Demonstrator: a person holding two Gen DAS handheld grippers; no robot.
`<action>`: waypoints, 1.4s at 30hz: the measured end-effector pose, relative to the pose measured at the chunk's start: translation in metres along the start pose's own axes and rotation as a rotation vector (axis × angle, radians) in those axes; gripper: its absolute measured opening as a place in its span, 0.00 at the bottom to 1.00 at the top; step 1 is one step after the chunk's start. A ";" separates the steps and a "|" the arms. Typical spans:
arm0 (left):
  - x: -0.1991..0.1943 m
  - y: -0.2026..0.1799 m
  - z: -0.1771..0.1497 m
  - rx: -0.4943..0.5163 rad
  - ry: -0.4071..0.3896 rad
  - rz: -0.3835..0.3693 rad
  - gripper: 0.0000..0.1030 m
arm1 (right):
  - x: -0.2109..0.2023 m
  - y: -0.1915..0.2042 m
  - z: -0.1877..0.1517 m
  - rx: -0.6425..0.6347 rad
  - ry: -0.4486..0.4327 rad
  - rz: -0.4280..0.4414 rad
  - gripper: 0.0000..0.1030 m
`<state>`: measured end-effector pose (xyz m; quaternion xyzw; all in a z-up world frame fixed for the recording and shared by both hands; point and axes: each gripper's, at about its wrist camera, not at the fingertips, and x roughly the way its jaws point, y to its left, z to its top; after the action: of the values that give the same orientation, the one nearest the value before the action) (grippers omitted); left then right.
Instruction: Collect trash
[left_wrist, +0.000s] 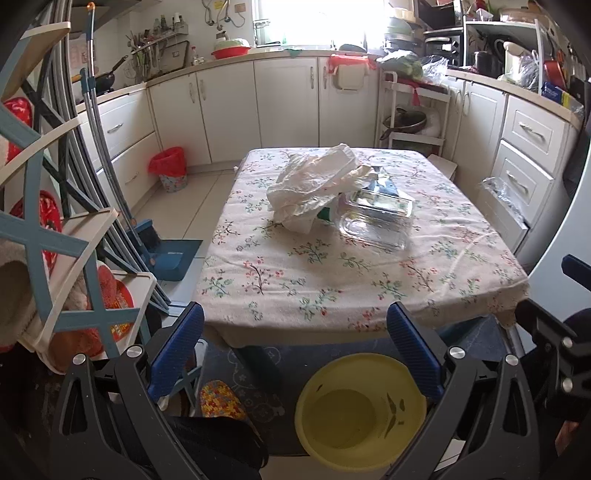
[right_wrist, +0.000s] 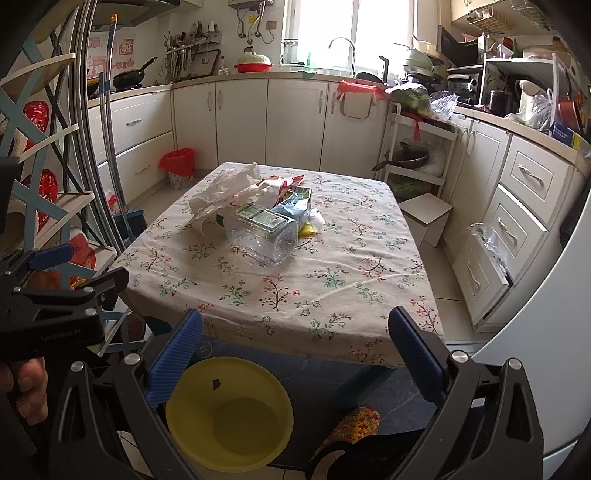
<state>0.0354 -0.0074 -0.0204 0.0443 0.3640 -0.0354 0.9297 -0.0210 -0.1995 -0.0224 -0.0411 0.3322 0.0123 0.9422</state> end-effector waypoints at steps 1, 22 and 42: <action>0.003 0.000 0.003 0.003 0.004 0.007 0.92 | 0.002 0.000 0.001 -0.001 0.001 0.006 0.94; 0.088 -0.021 0.078 0.155 0.014 0.063 0.92 | 0.062 -0.025 0.053 0.076 -0.024 0.160 0.94; 0.180 -0.057 0.142 0.209 0.063 -0.138 0.32 | 0.103 -0.036 0.049 0.145 0.080 0.205 0.93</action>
<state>0.2574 -0.0856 -0.0428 0.1168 0.3894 -0.1357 0.9035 0.0913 -0.2312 -0.0465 0.0610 0.3718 0.0828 0.9226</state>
